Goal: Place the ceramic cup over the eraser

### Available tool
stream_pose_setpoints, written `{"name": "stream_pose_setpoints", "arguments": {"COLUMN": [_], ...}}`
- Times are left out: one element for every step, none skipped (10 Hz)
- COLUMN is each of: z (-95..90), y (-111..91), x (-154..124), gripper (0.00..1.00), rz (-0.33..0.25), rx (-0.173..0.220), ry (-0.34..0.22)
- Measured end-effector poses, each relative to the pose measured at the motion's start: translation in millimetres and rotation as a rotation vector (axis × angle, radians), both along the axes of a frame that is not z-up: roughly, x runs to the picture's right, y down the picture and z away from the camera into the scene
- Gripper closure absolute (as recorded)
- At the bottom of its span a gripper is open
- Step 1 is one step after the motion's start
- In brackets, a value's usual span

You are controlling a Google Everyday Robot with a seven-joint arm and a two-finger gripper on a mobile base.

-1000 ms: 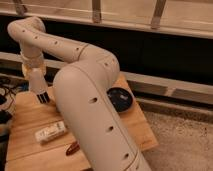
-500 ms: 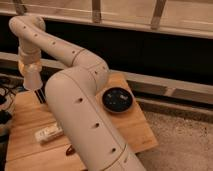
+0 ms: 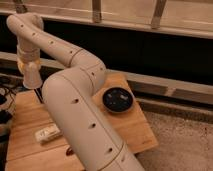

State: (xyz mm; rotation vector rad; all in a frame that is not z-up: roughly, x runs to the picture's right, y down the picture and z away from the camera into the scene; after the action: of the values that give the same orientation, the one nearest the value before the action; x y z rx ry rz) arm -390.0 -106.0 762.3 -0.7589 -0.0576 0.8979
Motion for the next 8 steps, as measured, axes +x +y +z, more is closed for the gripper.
{"name": "stream_pose_setpoints", "arguments": {"z": [0.1, 1.3, 2.5, 3.8, 4.1, 5.0, 5.7, 7.3], "y": [0, 0, 0, 0, 0, -1, -3, -4], "x": [1, 4, 6, 8, 9, 13, 16, 19], "gripper": [1.00, 1.00, 1.00, 1.00, 1.00, 1.00, 1.00, 1.00], "rz": [0.004, 0.010, 0.016, 0.025, 0.031, 0.041, 0.050, 0.057], "rx": [0.000, 0.000, -0.002, -0.002, 0.000, 0.003, 0.005, 0.006], "ry": [0.001, 0.004, 0.004, 0.000, -0.003, -0.006, -0.009, -0.010]}}
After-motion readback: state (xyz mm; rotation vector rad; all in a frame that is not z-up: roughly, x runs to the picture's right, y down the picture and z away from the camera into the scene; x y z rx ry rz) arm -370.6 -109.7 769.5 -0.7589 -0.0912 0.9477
